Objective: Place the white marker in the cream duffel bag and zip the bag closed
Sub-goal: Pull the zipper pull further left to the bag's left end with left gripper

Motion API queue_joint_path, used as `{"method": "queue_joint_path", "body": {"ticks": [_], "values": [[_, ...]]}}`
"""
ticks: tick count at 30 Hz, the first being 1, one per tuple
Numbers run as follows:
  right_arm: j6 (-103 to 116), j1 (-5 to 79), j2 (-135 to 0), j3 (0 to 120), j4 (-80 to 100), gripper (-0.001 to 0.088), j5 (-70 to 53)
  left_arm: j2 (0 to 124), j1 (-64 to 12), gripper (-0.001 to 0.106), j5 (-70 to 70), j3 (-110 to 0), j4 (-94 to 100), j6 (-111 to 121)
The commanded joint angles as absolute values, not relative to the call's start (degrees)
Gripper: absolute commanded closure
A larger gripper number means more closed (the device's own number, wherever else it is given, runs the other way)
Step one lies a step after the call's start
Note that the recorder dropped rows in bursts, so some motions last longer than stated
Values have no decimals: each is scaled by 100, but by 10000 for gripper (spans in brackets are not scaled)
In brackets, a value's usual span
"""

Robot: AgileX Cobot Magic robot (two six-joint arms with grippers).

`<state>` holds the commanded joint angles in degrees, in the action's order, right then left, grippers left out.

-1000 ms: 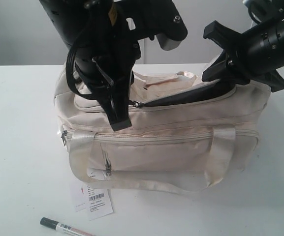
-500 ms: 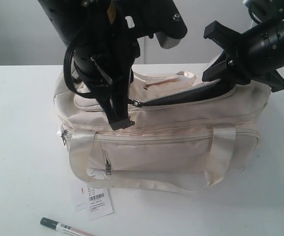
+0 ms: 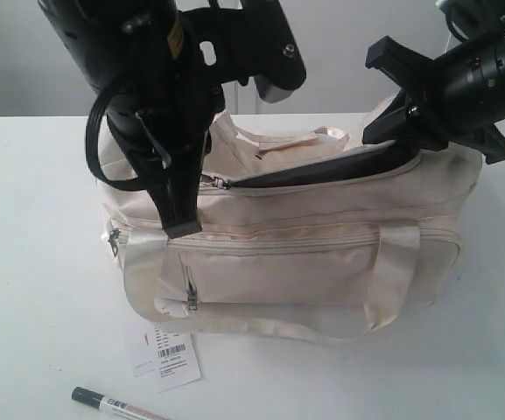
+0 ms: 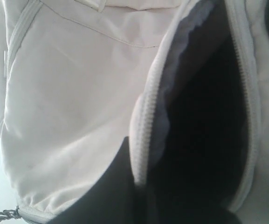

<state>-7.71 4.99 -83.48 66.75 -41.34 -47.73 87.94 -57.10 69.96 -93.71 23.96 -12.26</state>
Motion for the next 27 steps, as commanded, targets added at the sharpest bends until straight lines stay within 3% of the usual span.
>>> {"method": "queue_joint_path", "body": {"ticks": [27], "values": [[-771,499,-8348,6675,-4134,868,-4797,8541,-4719,1053,6996,-9173,1624,-1387]]}}
